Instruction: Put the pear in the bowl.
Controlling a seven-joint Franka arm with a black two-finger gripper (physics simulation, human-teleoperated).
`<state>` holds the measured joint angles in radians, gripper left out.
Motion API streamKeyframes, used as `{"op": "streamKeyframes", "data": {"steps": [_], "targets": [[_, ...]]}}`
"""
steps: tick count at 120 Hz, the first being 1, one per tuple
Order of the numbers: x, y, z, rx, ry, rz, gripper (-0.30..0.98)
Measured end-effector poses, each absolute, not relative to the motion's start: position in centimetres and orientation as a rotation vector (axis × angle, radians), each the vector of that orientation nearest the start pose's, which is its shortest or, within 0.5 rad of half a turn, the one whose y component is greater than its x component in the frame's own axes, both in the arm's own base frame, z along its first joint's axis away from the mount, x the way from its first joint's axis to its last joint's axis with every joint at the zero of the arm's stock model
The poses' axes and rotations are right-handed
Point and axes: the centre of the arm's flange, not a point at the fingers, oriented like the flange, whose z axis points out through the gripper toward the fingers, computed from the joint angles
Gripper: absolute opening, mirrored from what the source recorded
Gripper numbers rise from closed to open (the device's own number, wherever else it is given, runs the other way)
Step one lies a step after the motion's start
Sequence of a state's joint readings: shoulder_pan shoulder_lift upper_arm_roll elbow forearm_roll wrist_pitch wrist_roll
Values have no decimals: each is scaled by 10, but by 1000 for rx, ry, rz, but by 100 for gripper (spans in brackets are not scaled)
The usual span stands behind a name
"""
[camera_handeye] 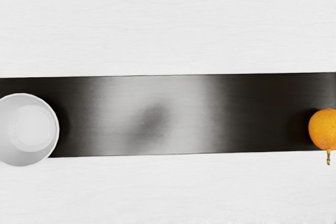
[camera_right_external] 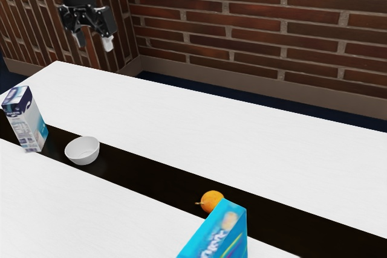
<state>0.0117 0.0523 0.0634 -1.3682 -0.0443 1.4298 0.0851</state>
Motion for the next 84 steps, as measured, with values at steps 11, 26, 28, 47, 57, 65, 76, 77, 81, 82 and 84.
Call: {"op": "streamKeyframes", "data": {"steps": [11,26,28,47,57,65,76,77,81,82,84], "targets": [[556,21,675,-3170,84,-9,67],[558,13,665,-3162,117,25,67],[558,13,661,-3162,115,38,67],[566,3,591,-3162,111,198,67],[570,-23,570,-3158,144,223,67],[574,-55,557,-3150,188,235,67],[582,-102,532,-3139,253,248,67],[583,-106,529,-3138,256,250,67],[586,-117,520,-3137,260,252,67],[587,-119,518,-3137,260,253,67],[588,-124,515,-3136,260,252,67]]}}
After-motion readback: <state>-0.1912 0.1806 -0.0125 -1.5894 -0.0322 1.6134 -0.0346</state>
